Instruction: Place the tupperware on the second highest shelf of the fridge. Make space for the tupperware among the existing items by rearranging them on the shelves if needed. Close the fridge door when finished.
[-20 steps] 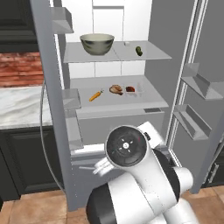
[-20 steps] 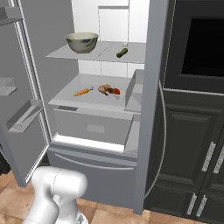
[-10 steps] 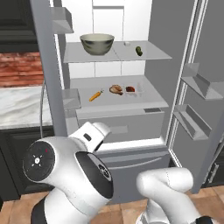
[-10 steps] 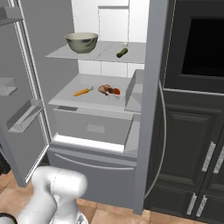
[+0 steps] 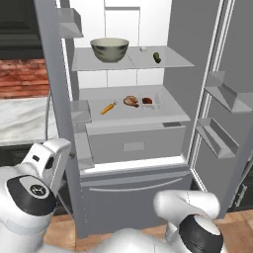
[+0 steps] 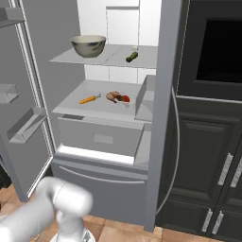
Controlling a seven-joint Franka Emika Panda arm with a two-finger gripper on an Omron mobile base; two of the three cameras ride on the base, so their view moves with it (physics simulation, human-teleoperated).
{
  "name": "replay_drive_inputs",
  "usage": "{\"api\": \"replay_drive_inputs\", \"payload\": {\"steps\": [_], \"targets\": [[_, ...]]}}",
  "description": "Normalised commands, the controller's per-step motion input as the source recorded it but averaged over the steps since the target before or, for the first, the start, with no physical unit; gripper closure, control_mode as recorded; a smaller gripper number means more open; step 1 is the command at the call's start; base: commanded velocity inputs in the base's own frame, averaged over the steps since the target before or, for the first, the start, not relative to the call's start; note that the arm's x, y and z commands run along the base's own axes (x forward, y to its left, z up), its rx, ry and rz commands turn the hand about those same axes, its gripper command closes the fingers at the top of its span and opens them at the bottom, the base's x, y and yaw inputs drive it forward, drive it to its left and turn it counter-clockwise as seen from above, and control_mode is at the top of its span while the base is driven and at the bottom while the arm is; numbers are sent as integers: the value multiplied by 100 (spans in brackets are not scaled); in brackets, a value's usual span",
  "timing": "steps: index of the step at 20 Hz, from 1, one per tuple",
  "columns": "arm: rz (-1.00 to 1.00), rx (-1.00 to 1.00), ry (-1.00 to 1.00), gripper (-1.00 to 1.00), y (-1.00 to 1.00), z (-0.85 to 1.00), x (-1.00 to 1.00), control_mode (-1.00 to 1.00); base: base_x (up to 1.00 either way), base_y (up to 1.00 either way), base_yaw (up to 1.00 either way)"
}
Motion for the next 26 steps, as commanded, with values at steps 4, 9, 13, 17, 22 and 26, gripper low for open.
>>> {"api": "replay_drive_inputs", "payload": {"steps": [4,9,13,17,22,26], "targets": [[0,-31,4,-100,74,-25,47,-100,0,0,0],[0,-16,0,-100,24,-31,28,-100,0,0,0],[0,-20,0,-100,1,-78,16,-100,0,0,0],[0,-14,0,-100,0,-55,22,-100,0,0,0],[1,-5,0,-100,0,-25,14,-100,0,0,0],[3,0,0,-100,8,-28,26,-100,0,0,0]]}}
